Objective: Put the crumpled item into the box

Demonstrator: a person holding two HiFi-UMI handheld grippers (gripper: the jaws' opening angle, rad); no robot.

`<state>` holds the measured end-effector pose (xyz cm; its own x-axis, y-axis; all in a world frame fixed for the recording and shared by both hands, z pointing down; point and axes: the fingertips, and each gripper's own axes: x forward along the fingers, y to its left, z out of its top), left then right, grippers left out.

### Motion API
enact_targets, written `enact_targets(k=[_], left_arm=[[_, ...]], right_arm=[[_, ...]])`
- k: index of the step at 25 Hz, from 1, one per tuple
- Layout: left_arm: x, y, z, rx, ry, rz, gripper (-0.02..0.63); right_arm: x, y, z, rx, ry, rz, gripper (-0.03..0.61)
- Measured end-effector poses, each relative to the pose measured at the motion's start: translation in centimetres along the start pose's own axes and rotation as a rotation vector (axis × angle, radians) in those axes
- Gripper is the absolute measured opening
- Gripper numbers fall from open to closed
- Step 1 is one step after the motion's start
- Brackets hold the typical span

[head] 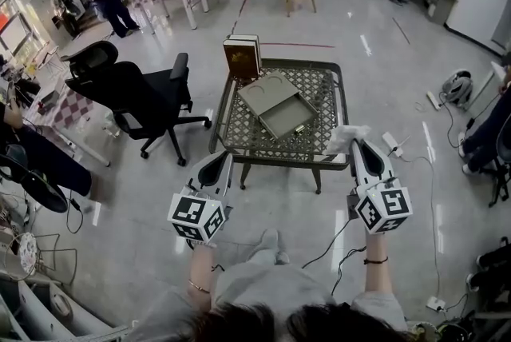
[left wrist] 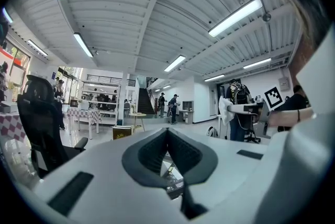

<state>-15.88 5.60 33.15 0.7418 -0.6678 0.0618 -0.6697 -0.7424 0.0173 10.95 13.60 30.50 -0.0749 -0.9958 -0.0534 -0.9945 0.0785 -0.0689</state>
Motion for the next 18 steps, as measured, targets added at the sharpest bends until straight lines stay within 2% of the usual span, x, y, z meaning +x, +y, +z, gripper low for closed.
enact_targets(k=[13, 18], left_arm=[[6.2, 3.2, 0.0, -0.006, 0.0, -0.073, 0.017], [8.8, 4.5, -0.4, -0.012, 0.005, -0.102, 0.017]], right_arm=[[5.0, -1.6, -0.8, -0.005, 0.023, -0.041, 0.051], [7.2, -1.8, -1.6, -0.005, 0.042, -0.031, 0.051]])
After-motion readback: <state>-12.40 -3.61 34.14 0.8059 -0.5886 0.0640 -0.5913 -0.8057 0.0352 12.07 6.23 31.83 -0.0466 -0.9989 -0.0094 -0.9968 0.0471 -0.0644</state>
